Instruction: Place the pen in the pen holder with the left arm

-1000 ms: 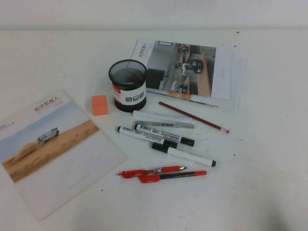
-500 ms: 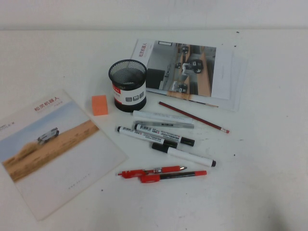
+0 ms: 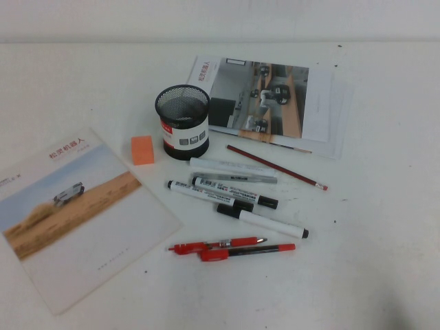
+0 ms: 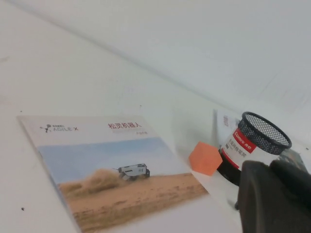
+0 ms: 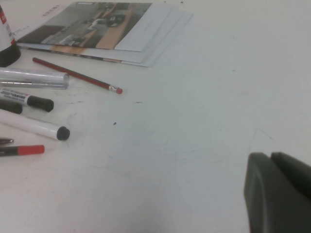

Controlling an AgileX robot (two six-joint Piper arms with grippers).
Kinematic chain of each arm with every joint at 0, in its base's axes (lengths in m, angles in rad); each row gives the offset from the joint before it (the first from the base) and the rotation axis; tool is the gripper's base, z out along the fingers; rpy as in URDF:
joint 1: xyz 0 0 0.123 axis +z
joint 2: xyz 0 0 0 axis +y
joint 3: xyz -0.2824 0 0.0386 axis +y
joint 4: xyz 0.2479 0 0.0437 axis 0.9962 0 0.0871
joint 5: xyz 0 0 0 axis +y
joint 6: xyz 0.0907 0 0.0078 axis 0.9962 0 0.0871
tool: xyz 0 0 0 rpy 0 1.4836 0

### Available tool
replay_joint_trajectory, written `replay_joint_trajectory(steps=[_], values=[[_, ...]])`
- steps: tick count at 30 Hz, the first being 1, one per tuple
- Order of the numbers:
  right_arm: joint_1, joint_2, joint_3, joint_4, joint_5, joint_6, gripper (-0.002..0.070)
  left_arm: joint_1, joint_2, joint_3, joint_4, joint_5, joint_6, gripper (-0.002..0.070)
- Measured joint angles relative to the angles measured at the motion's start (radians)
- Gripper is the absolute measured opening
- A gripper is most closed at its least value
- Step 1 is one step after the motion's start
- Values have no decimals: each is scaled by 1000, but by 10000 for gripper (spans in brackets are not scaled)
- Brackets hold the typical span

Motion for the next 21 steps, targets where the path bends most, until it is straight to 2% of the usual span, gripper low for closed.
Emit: replay_joint_trajectory(steps=[7,10,14,17,21], values=[[0,0,0,0,0,0,-22,0,261,-285,-18,227,39,-1],[0,0,0,0,0,0,-22,0,411,-441,-109,387,196,-1],[0,0,0,0,0,0,-22,0,633,-637,-359,591,501,-1],[0,0,0,0,0,0,-22,0,806,-742,-522,679,695,-1],[0,0,0,0,0,0,-22,-30,1000,-842,-585,702,821,-1]])
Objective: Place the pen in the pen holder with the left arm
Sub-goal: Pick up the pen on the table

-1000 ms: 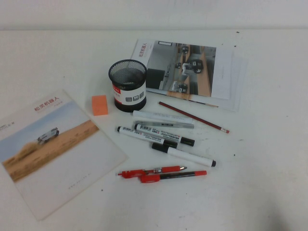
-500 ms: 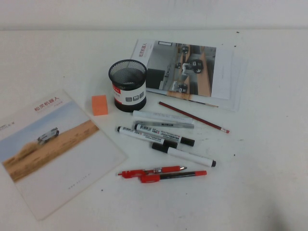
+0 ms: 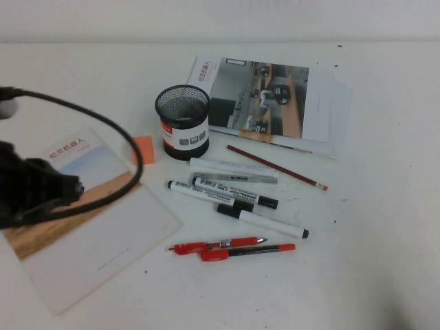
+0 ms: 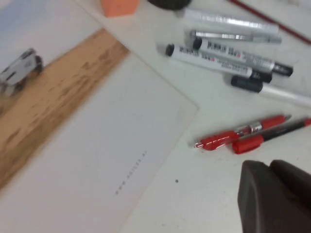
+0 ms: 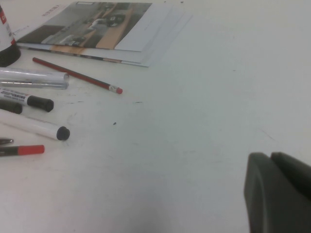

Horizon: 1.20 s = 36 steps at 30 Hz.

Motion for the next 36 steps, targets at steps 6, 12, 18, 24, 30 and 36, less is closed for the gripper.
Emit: replay_joint_trajectory(steps=[6,12,18,24,30,36], values=[[0,0,0,0,0,0,-22,-165,296,-188,36,104,208,-1],[0,0,0,0,0,0,-22,-316,531,-367,67,261,383,-1],[0,0,0,0,0,0,-22,-468,669,-489,199,285,402,-1],[0,0,0,0,0,0,-22,-530,782,-584,217,296,406,-1],[0,0,0,0,0,0,-22,-555,853,-635,212,301,484,1],[0,0,0,0,0,0,-22,-584,889,-650,244,287,563,139]])
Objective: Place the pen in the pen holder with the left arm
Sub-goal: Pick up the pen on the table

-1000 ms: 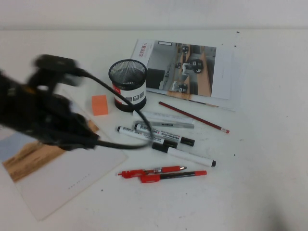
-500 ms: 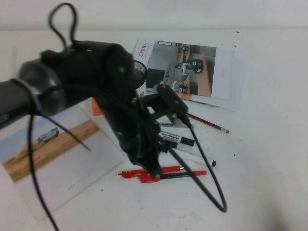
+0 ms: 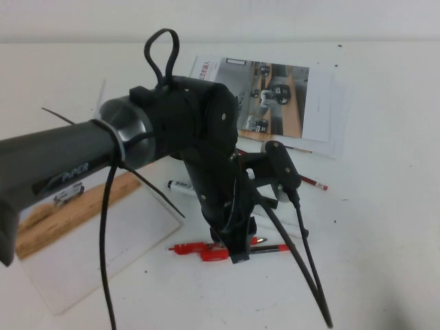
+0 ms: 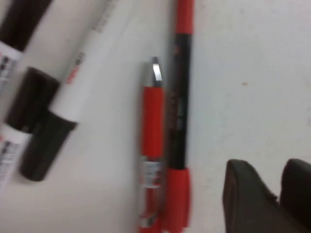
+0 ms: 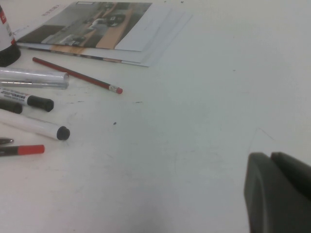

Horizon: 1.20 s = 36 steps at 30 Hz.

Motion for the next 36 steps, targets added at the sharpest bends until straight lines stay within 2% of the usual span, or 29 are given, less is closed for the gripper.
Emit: replay_joint_trajectory(steps=[3,8,20,30,33,36], values=[[0,0,0,0,0,0,-22,0,17,-4,47,-40,0,192],[0,0,0,0,0,0,-22,0,61,-4,142,-66,-30,212],[0,0,0,0,0,0,-22,0,121,-4,228,-134,-63,209],[0,0,0,0,0,0,-22,0,133,-8,230,-127,-67,201],[0,0,0,0,0,0,-22,0,133,-8,218,-122,-67,163],[0,0,0,0,0,0,-22,0,133,-8,214,-118,-67,73]])
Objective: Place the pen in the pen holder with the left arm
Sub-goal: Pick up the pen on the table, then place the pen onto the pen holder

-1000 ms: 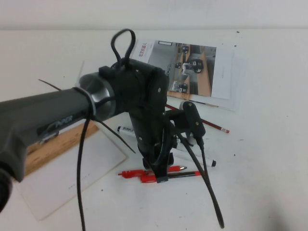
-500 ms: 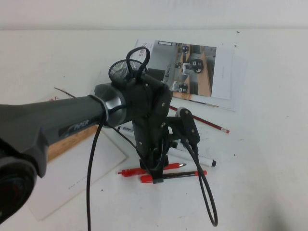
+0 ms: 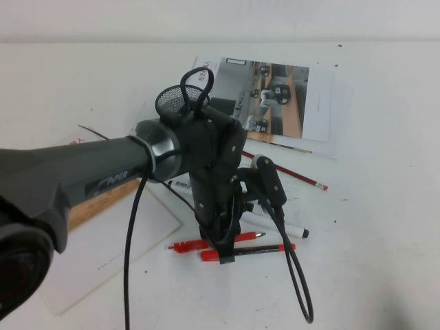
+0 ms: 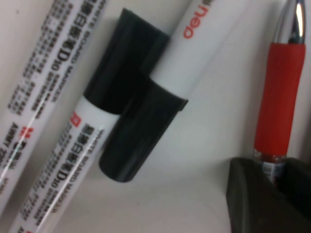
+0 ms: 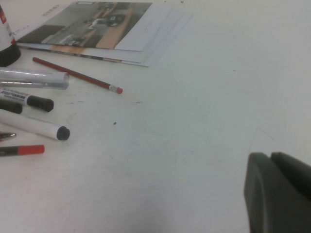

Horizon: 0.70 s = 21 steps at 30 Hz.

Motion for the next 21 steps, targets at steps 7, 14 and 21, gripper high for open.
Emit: replay_joint_trajectory(steps=[7,14,21], values=[[0,0,0,0,0,0,-22,0,0,0,-11,9,-2,69],[0,0,0,0,0,0,-22,0,-84,0,-11,42,-39,69],[0,0,0,0,0,0,-22,13,-292,0,-24,-48,-85,69]])
